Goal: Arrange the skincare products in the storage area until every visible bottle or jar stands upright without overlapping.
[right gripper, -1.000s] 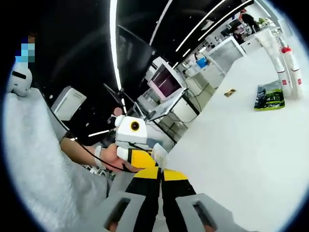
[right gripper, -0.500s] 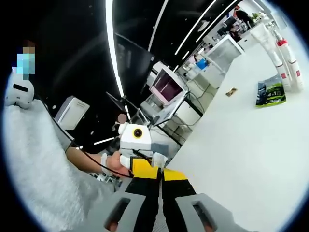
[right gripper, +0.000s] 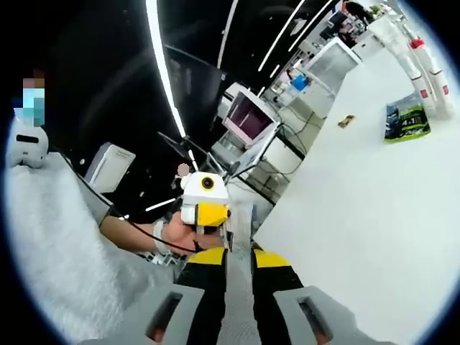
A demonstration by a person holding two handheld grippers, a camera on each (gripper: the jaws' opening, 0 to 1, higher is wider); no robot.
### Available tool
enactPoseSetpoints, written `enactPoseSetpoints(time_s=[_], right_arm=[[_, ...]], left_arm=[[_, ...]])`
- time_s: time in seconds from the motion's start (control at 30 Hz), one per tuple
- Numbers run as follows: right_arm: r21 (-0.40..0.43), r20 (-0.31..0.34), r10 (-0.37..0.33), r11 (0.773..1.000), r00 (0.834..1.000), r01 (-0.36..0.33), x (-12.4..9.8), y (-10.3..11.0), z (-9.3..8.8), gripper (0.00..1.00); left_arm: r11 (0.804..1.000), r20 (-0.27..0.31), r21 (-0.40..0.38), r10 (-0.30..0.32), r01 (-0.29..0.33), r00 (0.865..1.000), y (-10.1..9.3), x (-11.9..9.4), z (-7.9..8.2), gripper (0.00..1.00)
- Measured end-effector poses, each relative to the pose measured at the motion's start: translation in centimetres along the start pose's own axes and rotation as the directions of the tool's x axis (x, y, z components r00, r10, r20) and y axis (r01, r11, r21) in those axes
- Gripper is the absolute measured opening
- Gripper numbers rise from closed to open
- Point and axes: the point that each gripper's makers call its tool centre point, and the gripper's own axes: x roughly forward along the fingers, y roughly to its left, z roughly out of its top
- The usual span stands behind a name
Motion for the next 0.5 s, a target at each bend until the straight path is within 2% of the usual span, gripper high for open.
enactPoseSetpoints(time_s=[0.03, 0.17, 0.23, 0.3, 0.37, 0.4, 0.5], right_arm=[[0.003, 0.006, 0.02, 1.0, 1.0, -0.02, 0.0, 0.4, 0.1, 0.0], [0.029, 0.014, 0.02, 0.999, 1.0, -0.02, -0.5, 0.3, 0.3, 0.0], [0.061, 0.082, 0.058, 0.996, 0.995, -0.063, -0.6, 1.0, 1.5, 0.0], [0.06, 0.083, 0.043, 0.997, 0.996, -0.048, -0.9, 0.6, 1.5, 0.0], [0.065, 0.083, 0.044, 0.997, 0.996, -0.049, -0.8, 0.6, 1.5, 0.0], [0.058, 0.076, 0.039, 0.997, 0.996, -0.043, -0.8, 0.5, 1.3, 0.0], [0.043, 0.084, 0.035, 0.998, 0.996, -0.039, -0.7, 0.6, 1.5, 0.0]], left_arm=[[1.0, -0.005, 0.006, 0.002, -0.002, 1.0, 0.0, 0.1, -0.2, 0.0], [0.999, -0.01, 0.032, -0.001, 0.002, 1.0, -0.2, 0.4, -0.2, 0.01], [0.998, -0.059, 0.061, 0.033, -0.03, 0.998, 0.4, 0.4, -1.1, 0.05], [0.997, -0.097, 0.07, 0.02, -0.014, 0.995, 0.1, 0.8, -1.9, 0.09], [0.996, -0.146, 0.092, 0.01, 0.004, 0.989, -0.2, 0.9, -2.9, 0.02], [0.998, -0.135, 0.067, 0.0, 0.009, 0.991, -0.4, 0.8, -2.8, 0.0], [0.998, -0.127, 0.064, 0.004, 0.004, 0.992, -0.2, 0.7, -2.5, 0.0]])
